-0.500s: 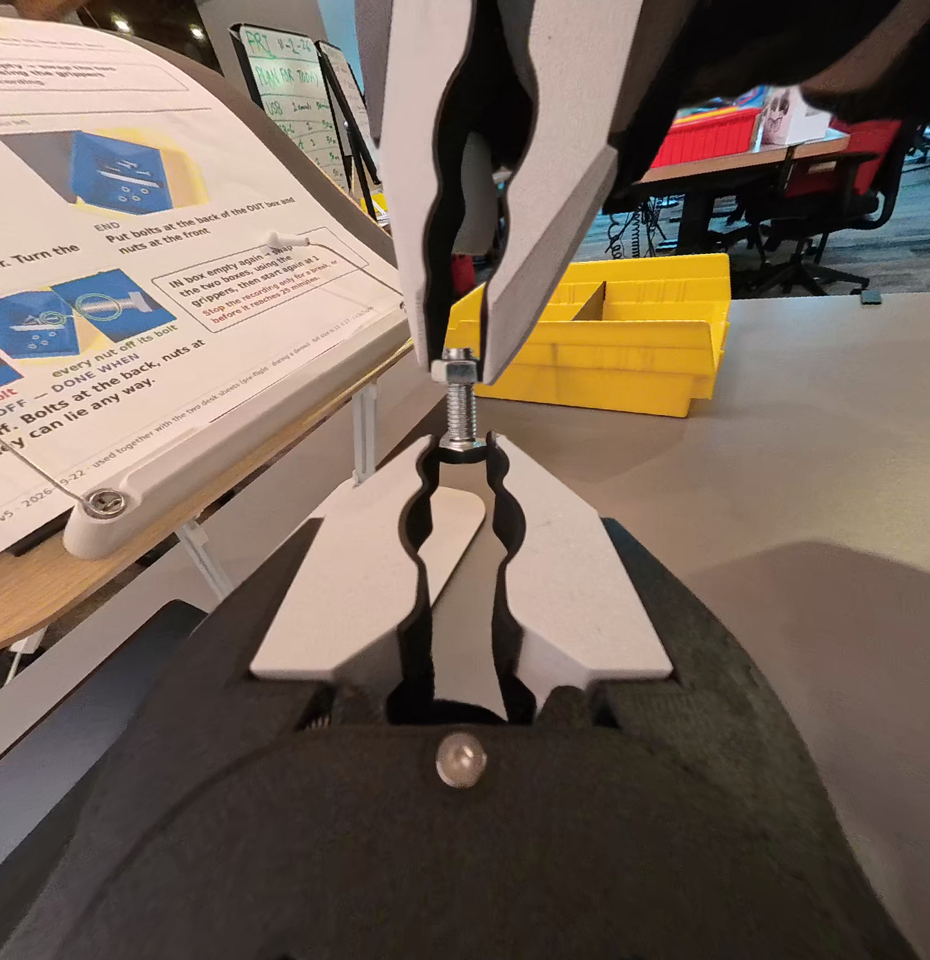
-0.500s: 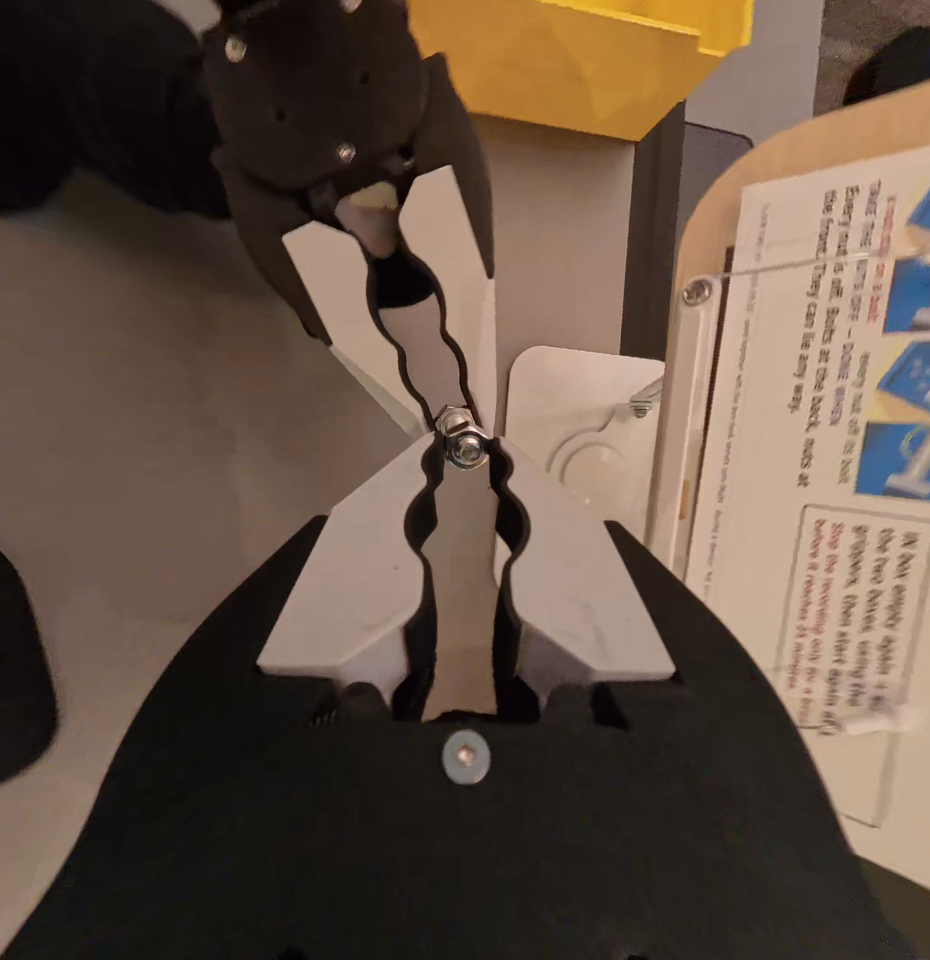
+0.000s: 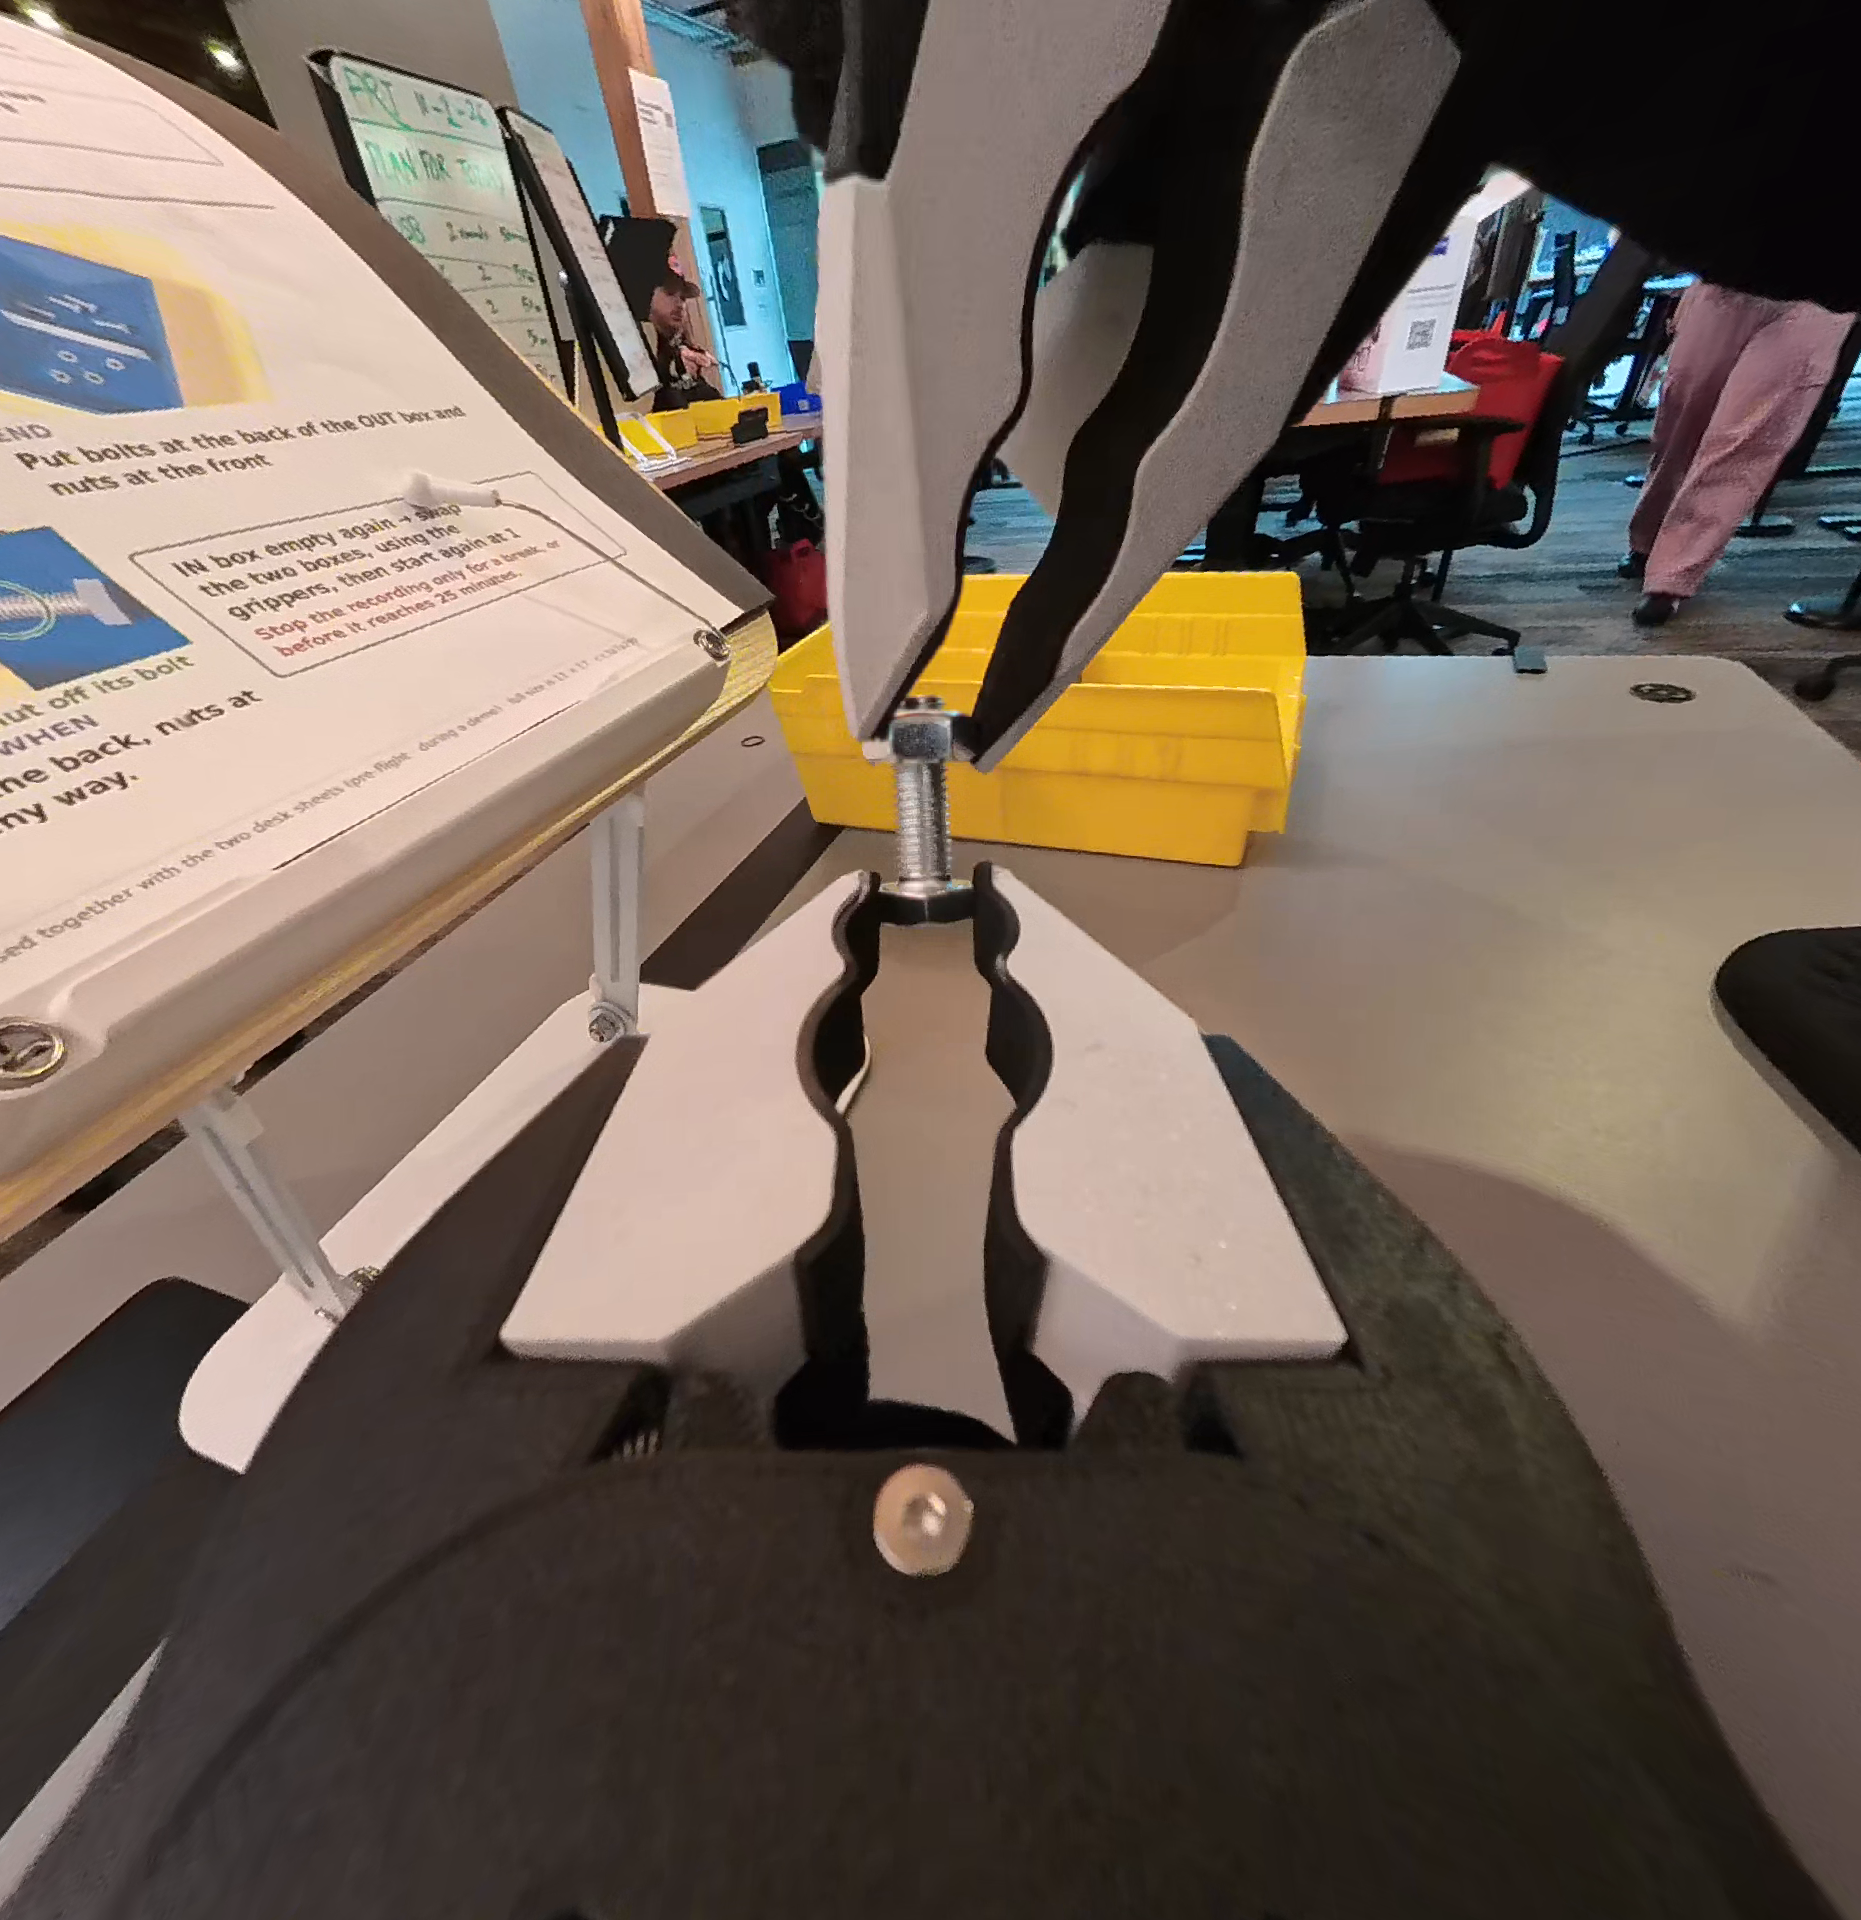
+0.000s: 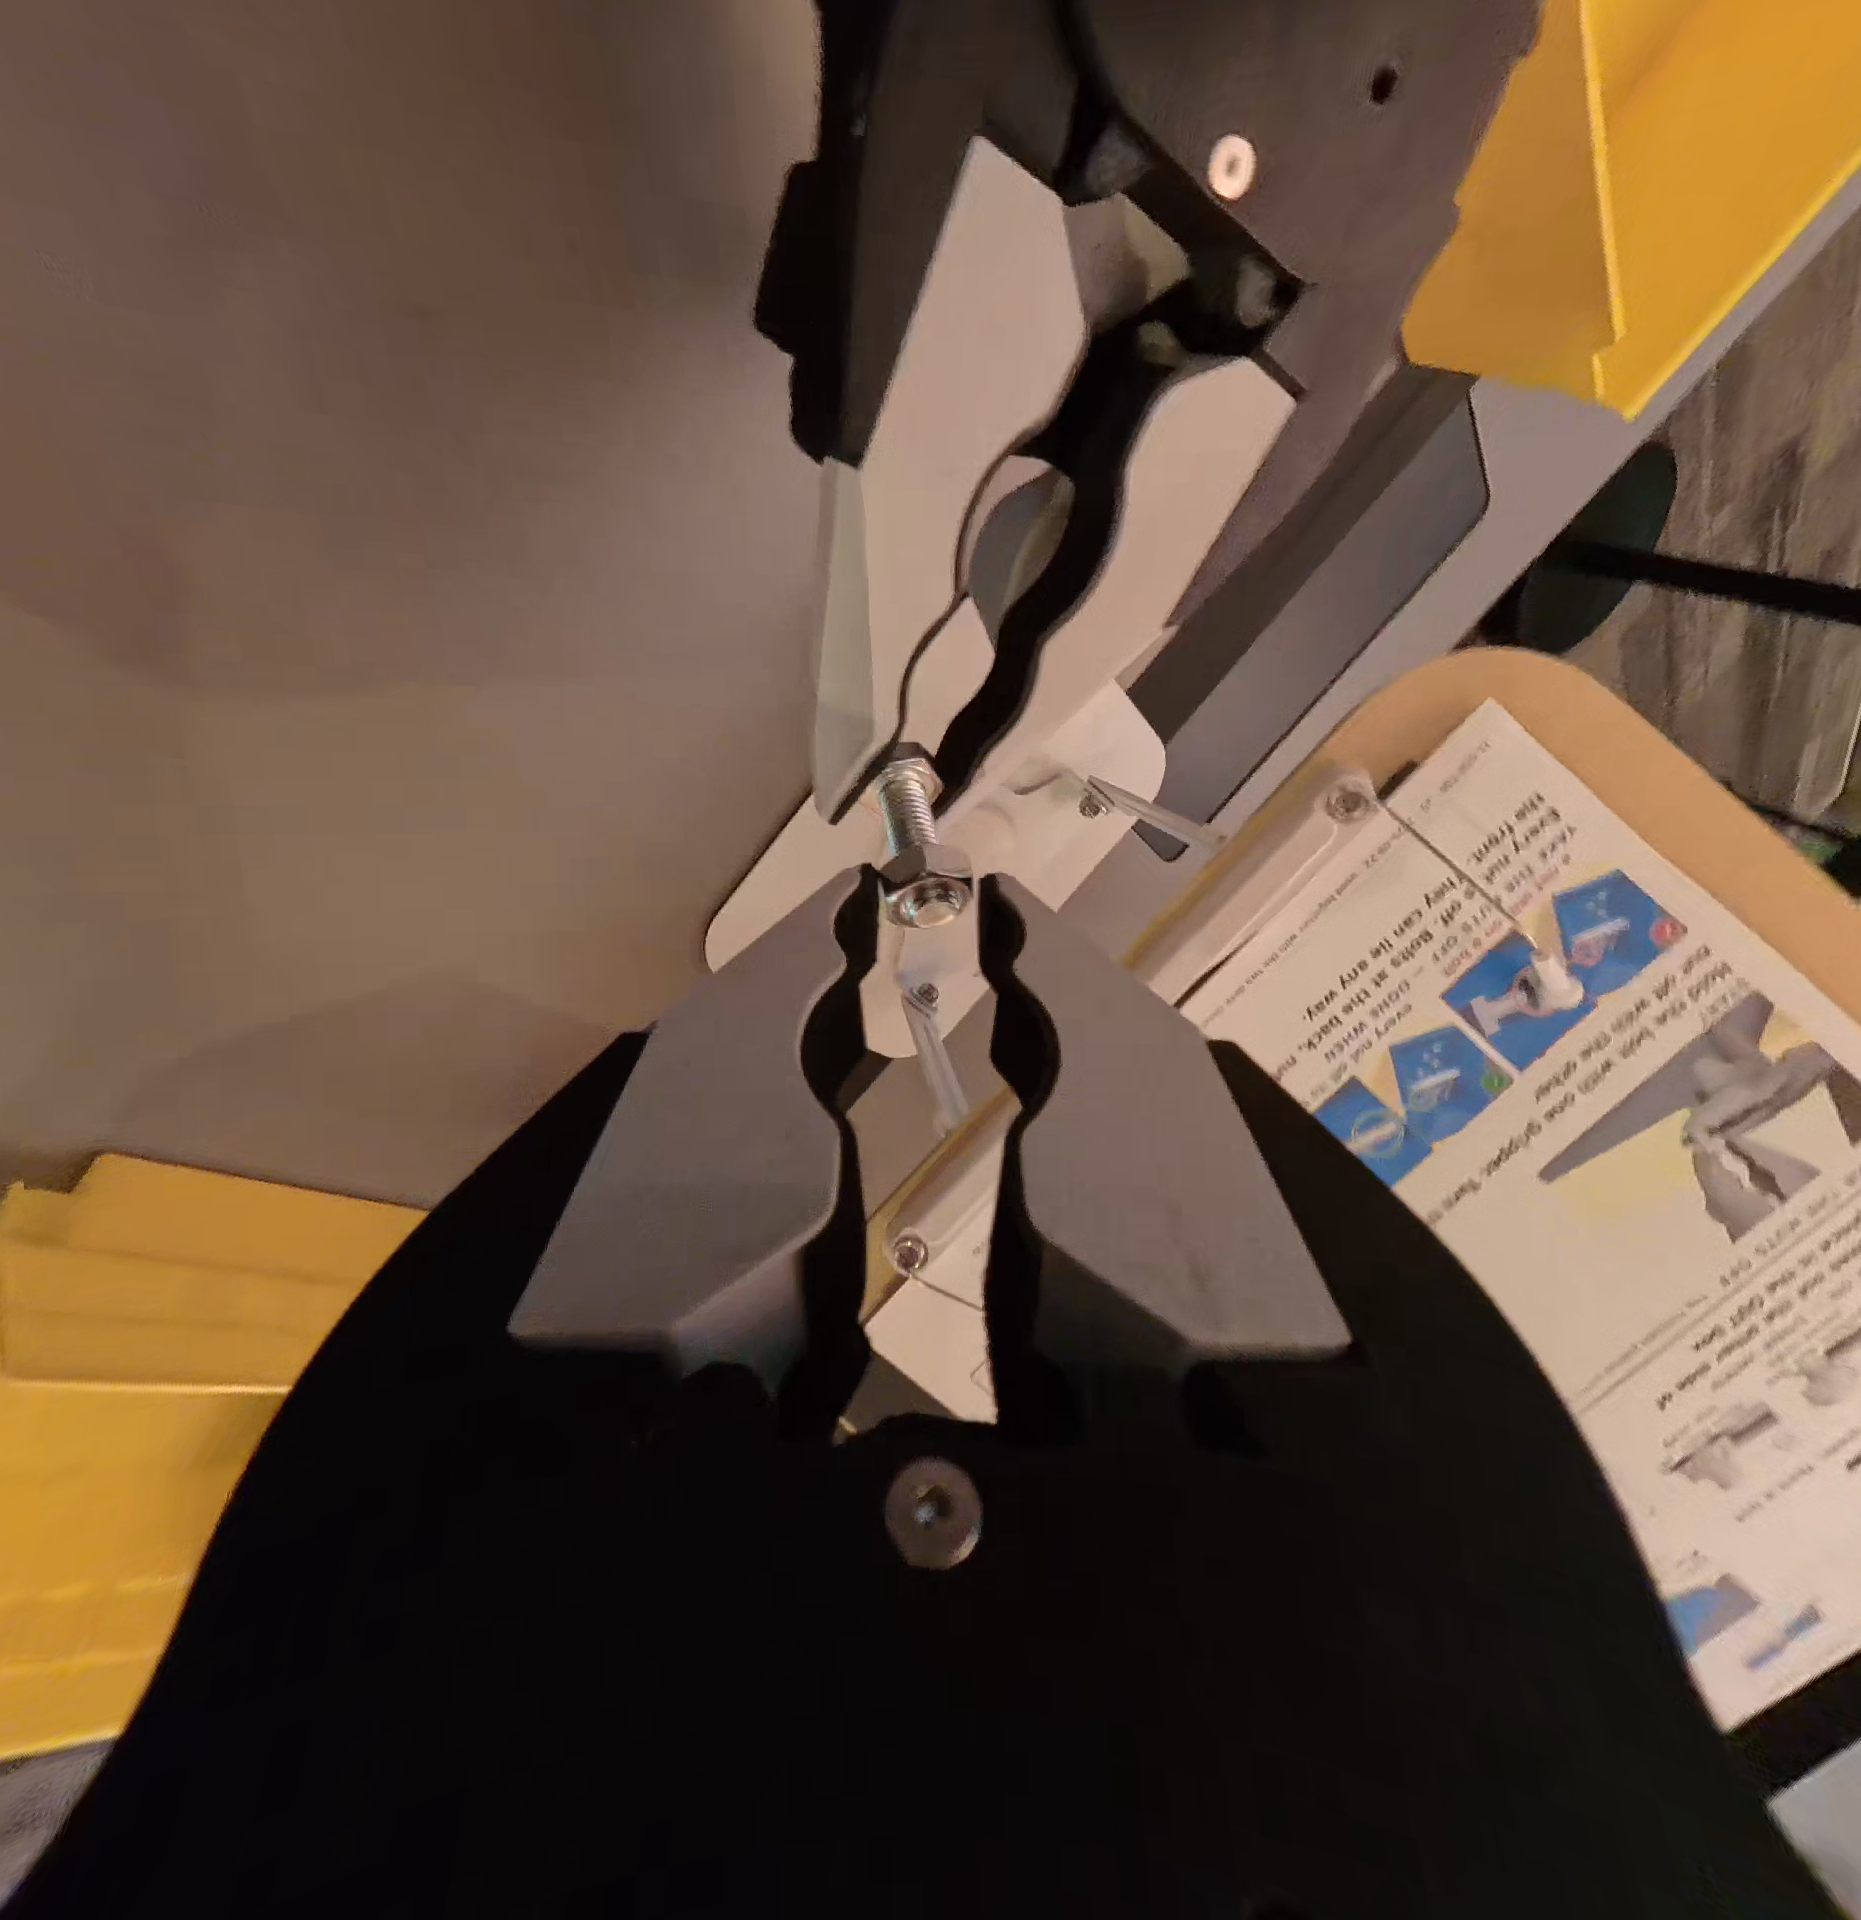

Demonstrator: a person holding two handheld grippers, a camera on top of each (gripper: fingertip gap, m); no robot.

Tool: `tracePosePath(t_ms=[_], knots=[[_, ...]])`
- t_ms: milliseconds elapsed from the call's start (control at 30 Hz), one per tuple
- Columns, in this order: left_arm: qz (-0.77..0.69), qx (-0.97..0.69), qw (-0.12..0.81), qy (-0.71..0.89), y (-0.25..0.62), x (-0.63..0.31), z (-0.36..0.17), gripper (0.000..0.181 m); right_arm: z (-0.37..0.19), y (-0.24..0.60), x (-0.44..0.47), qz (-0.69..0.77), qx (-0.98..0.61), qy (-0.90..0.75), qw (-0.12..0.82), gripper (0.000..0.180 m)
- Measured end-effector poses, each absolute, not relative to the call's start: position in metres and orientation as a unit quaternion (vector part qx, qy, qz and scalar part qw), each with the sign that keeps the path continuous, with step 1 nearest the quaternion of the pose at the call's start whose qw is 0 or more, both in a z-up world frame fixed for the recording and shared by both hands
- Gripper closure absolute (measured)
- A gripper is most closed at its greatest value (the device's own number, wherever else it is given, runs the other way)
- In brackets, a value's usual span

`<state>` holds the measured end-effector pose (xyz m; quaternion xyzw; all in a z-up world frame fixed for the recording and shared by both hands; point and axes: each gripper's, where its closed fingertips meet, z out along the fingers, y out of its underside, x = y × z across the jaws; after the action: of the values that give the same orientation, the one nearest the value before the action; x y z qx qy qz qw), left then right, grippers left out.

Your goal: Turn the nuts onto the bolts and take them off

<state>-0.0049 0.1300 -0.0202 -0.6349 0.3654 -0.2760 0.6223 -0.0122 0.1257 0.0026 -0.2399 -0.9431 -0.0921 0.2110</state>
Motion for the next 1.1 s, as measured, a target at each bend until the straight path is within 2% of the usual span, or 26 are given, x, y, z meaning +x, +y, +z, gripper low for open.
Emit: tracePosePath(t_ms=[33,67,333,500,600,667,867,1000,1100], knots=[[-0.279,-0.633,0.624,0.363,0.13,-0.005,-0.019,0.165,0.005,0.127,-0.014,-0.092,-0.258,-0.937,0.219,0.149],[-0.282,-0.631,0.627,0.359,0.13,-0.006,-0.017,0.165,0.008,0.129,-0.015,-0.082,-0.284,-0.928,0.226,0.143],[-0.262,-0.639,0.643,0.332,0.138,-0.019,-0.013,0.165,0.017,0.133,-0.019,0.165,-0.588,-0.766,0.202,0.148],[-0.249,-0.643,0.644,0.331,0.14,-0.019,-0.015,0.165,0.01,0.135,-0.022,0.252,-0.665,-0.681,0.174,0.151],[-0.241,-0.645,0.643,0.335,0.14,-0.017,-0.017,0.165,0.003,0.133,-0.024,0.269,-0.678,-0.665,0.157,0.152],[-0.239,-0.645,0.643,0.337,0.14,-0.017,-0.017,0.164,0.001,0.13,-0.025,0.274,-0.672,-0.671,0.153,0.162],[-0.245,-0.645,0.638,0.341,0.139,-0.016,-0.019,0.164,0.0,0.129,-0.026,0.219,-0.616,-0.738,0.167,0.163],[-0.255,-0.645,0.632,0.346,0.138,-0.012,-0.021,0.165,-0.002,0.127,-0.024,0.133,-0.515,-0.826,0.185,0.164],[-0.254,-0.647,0.627,0.351,0.137,-0.011,-0.024,0.164,-0.005,0.129,-0.022,0.014,-0.41,-0.888,0.207,0.164]])
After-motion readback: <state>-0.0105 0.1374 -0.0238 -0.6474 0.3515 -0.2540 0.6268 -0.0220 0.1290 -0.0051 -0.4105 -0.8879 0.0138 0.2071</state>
